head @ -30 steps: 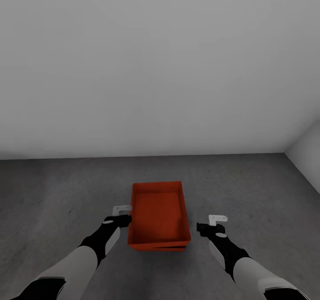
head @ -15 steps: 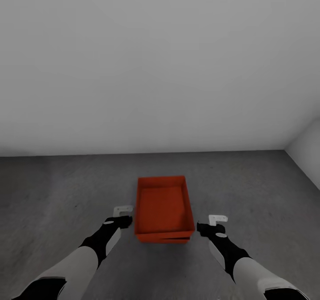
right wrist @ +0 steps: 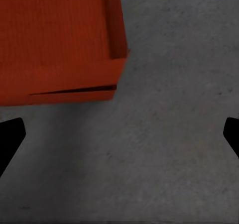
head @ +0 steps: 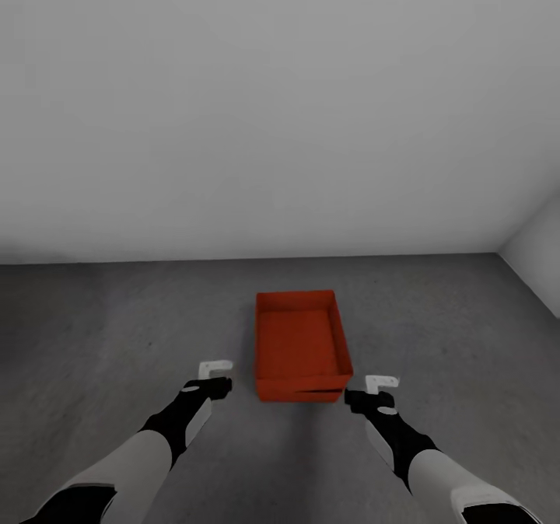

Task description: Move the two storage containers from the living room to the garage. In the garage, place one container on the floor and stack the other container on top of it (either order is fine).

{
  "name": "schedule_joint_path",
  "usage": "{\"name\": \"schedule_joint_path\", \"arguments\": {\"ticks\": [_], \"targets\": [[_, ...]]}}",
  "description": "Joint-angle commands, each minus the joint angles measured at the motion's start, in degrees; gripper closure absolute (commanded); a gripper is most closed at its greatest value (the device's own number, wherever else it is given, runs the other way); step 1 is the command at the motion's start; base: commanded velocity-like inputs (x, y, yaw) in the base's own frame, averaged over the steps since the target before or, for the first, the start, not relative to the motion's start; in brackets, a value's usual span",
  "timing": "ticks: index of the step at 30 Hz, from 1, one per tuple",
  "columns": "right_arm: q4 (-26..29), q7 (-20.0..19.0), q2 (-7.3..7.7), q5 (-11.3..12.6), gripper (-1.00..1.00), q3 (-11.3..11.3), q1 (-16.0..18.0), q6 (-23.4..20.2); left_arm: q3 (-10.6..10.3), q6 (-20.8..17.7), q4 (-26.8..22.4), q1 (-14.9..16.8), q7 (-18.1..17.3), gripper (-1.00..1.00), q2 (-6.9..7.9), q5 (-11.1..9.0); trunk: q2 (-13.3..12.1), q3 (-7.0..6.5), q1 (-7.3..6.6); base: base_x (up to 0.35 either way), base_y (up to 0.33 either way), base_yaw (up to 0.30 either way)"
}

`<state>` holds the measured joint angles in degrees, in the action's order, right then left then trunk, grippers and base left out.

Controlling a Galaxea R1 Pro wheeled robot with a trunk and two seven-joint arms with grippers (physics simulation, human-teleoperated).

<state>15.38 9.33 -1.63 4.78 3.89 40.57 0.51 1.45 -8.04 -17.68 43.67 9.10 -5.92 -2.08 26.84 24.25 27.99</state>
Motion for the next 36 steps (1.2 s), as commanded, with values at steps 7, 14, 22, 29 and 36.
{"name": "schedule_joint_path", "arguments": {"ticks": [7,14,22,29,36], "targets": [[-0.4,0.1,0.04,1.0,-1.00,0.4,0.0,0.1,0.2,-0.3,0.9,0.0,0.1,-1.00,-0.12,-1.3,0.1,0.08,-0.01,-0.287,0.187,0.000],[-8.4,0.0,2.95,1.0,-1.00,0.4,0.0,0.0,0.2,-0.3,9.8,0.0,0.2,-1.00,0.46,-4.3,0.1,0.08,-0.01,-0.292,0.164,0.000],[-16.5,0.0,6.93,1.0,-1.00,0.4,-3.0,0.0,0.2,0.2,17.0,-0.1,0.2,-1.00,1.55,-7.2,0.1,0.08,-0.01,-0.169,0.047,0.000],[-17.2,0.2,8.08,0.9,-1.00,0.5,-13.5,0.0,0.2,0.3,17.7,-2.7,0.2,-1.00,2.51,-7.6,0.1,0.08,-0.01,-0.015,0.003,0.000],[-17.2,0.1,8.03,0.9,-1.00,0.5,-21.7,0.1,0.2,0.5,17.8,-10.4,-0.3,-1.00,3.69,-7.6,0.1,0.08,-0.01,0.000,0.000,0.000]]}}
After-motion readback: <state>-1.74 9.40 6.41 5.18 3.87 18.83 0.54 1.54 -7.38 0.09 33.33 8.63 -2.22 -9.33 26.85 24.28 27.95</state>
